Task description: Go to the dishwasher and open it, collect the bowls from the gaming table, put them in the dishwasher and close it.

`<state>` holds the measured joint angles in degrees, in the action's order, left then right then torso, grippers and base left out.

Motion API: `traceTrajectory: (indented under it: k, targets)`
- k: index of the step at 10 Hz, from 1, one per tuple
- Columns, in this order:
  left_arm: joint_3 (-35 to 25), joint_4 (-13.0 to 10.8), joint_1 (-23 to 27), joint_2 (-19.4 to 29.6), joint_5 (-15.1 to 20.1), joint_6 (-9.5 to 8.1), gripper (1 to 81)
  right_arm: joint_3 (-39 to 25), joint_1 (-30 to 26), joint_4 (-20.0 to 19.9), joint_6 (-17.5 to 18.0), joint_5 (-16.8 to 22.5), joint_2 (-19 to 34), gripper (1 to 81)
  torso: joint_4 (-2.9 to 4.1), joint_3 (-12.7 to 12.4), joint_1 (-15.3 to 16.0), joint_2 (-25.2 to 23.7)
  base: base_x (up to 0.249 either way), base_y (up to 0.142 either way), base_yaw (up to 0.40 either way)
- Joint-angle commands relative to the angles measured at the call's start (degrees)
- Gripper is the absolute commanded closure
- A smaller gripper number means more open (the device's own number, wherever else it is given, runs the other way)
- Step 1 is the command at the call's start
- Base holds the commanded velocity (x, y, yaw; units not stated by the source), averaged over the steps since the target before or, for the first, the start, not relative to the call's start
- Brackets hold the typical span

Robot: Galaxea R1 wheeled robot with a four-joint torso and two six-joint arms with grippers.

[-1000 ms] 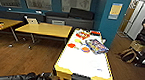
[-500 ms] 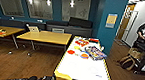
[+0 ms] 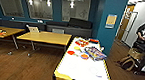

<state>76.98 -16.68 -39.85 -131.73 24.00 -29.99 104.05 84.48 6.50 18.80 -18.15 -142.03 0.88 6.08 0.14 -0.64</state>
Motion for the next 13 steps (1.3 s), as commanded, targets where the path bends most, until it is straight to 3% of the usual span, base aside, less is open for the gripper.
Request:
traceTrajectory:
  k: [1, 4, 7, 13]
  targets:
    - [1.13, -6.06, -4.29, -0.11, -3.78, 0.28, 81.1, 3.66, -1.99, 1.76, -0.34, 3.11, -2.46, 81.1, 0.00, 0.00, 0.00, 0.00, 0.000, 0.000, 0.000]
    - [6.51, -11.80, -15.63, -1.44, -7.92, 0.28, 81.1, 10.53, -1.98, 1.76, -0.43, 5.14, -7.76, 81.1, 0.00, -0.02, -0.02, 0.00, 0.000, 0.000, 0.000]
    - [12.12, -14.08, -22.68, -1.95, -13.44, 0.28, 81.1, 14.76, -1.55, 1.76, -0.60, 6.90, -10.83, 81.1, 0.00, -0.02, -0.02, -0.02, 0.000, 0.000, 0.000]
    - [19.17, -16.46, -29.10, -5.30, -17.32, 0.28, 81.1, 21.27, 0.21, 3.26, -0.60, 6.90, -14.80, 81.1, 0.00, -0.09, -0.06, -0.06, -0.012, 0.000, 0.000]
